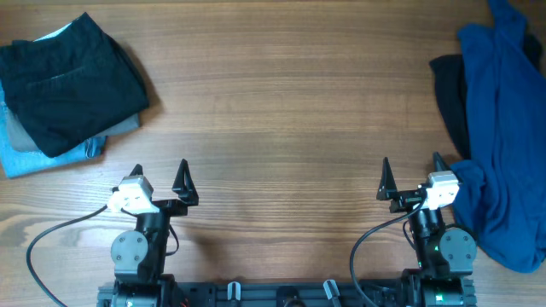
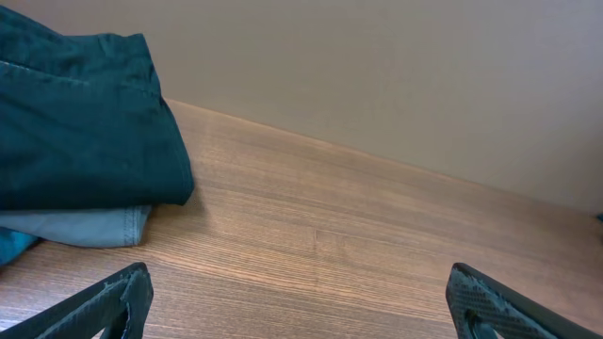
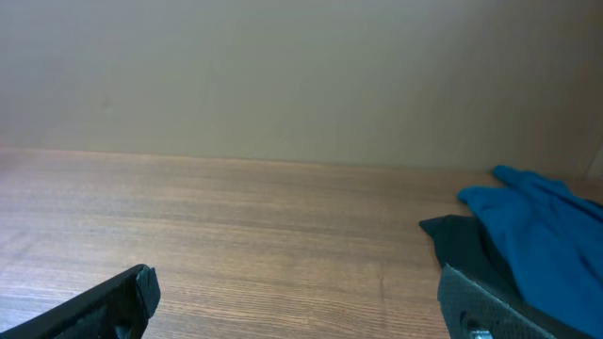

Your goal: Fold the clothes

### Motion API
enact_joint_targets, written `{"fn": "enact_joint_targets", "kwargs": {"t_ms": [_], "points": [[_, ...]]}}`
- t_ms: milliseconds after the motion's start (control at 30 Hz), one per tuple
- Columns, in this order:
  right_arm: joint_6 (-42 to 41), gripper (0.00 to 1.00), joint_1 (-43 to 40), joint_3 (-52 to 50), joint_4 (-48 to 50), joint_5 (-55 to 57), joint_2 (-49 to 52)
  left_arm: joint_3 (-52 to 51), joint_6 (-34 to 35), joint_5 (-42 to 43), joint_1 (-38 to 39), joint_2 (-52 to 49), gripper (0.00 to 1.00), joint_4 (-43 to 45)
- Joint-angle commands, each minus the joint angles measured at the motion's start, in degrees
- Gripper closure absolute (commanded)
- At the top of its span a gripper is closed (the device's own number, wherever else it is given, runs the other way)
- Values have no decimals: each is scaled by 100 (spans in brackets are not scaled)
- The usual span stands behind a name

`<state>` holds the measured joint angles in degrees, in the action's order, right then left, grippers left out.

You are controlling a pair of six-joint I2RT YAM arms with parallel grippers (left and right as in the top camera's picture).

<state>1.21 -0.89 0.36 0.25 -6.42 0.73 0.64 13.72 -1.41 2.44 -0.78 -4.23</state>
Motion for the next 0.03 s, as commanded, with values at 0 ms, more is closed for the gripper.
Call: {"fn": "enact_joint_targets", "kwargs": {"t_ms": [0], "points": [[13, 0, 44, -7, 24, -92, -52, -33, -131, 90, -44, 55, 0, 11]]}}
